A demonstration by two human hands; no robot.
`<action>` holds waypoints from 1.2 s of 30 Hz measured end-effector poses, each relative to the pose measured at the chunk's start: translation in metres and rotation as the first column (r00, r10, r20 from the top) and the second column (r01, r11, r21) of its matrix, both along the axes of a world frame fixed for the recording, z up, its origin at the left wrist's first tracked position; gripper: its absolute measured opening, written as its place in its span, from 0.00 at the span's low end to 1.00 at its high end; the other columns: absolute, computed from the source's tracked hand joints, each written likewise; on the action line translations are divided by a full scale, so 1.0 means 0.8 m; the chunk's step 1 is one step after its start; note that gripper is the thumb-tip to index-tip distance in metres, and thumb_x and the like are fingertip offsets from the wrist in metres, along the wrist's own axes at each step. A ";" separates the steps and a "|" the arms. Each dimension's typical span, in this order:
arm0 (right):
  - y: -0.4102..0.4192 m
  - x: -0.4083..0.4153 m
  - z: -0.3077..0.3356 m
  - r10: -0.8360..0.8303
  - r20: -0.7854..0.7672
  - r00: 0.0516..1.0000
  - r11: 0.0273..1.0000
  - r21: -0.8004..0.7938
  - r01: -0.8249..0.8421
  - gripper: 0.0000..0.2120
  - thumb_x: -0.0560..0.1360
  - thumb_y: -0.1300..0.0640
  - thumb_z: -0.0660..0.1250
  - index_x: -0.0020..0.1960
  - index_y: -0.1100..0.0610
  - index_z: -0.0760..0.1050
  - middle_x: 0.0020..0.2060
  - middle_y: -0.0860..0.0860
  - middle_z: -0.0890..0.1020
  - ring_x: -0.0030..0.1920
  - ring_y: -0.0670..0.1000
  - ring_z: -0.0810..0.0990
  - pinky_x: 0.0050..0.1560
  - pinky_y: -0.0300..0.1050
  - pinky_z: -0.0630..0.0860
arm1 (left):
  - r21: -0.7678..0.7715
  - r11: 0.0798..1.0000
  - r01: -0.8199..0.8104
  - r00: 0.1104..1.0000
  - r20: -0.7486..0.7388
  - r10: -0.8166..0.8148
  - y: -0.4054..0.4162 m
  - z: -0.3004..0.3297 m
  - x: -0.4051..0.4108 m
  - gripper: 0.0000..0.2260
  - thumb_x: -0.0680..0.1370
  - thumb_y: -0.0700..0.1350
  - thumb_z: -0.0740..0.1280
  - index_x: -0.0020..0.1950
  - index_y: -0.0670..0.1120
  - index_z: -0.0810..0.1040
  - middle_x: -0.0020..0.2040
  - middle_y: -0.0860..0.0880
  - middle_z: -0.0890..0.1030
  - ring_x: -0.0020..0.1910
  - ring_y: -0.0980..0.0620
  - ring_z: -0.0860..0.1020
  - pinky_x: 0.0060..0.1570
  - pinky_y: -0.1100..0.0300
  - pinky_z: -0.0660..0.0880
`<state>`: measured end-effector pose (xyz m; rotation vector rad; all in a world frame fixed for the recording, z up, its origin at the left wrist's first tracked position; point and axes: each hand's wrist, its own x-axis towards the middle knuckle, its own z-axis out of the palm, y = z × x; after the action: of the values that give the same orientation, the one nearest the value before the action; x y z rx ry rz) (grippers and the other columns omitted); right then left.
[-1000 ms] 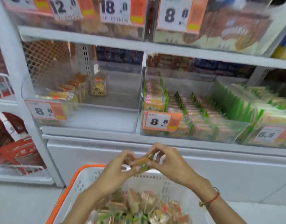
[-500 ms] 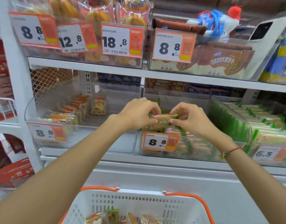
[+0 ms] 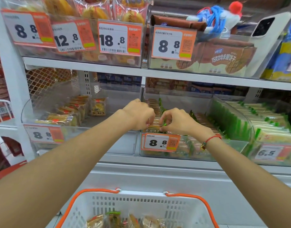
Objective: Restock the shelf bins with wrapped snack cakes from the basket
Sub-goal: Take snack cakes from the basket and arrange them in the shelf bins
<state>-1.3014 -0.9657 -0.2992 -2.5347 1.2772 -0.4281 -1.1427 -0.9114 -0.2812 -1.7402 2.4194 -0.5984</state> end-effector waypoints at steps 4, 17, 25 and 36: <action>0.010 -0.012 0.010 0.015 -0.015 1.000 1.000 -0.026 -0.015 0.08 0.71 0.51 0.74 0.49 0.47 0.78 0.42 0.46 0.79 0.44 0.49 0.78 0.47 0.49 0.78 | -0.083 0.996 0.012 0.997 -0.070 -0.018 0.011 0.005 0.004 0.13 0.77 0.50 0.65 0.62 0.52 0.77 0.57 0.50 0.80 0.58 0.48 0.74 0.58 0.53 0.67; 0.104 -0.054 -0.089 0.228 -0.111 0.967 0.963 0.174 -0.207 0.07 0.72 0.49 0.72 0.49 0.46 0.80 0.39 0.42 0.80 0.40 0.42 0.78 0.46 0.45 0.77 | 0.201 0.960 -0.194 0.743 -0.609 0.278 0.167 -0.120 0.014 0.11 0.77 0.54 0.67 0.59 0.59 0.75 0.54 0.64 0.77 0.54 0.61 0.76 0.49 0.59 0.71; 0.164 -0.044 -0.265 0.344 -0.323 0.881 0.846 0.513 -0.142 0.10 0.77 0.54 0.65 0.57 0.52 0.78 0.53 0.50 0.80 0.52 0.51 0.78 0.52 0.45 0.73 | 0.763 0.628 -0.153 0.790 -0.287 0.541 0.215 -0.293 -0.004 0.16 0.77 0.47 0.66 0.65 0.50 0.74 0.63 0.49 0.76 0.59 0.48 0.75 0.53 0.57 0.71; 0.256 -0.039 -0.390 0.482 -0.279 0.831 0.734 0.647 -0.209 0.33 0.81 0.48 0.56 0.77 0.44 0.39 0.75 0.52 0.60 0.72 0.58 0.61 0.71 0.61 0.60 | 0.767 0.600 -0.226 0.713 -0.289 0.638 0.268 -0.401 -0.010 0.14 0.78 0.45 0.67 0.62 0.46 0.68 0.62 0.48 0.70 0.56 0.48 0.75 0.52 0.58 0.73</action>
<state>-1.3325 -0.7609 -0.6109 -2.2703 0.8061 0.5805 -1.1505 -0.6971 -0.6022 -2.1658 1.8425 0.8921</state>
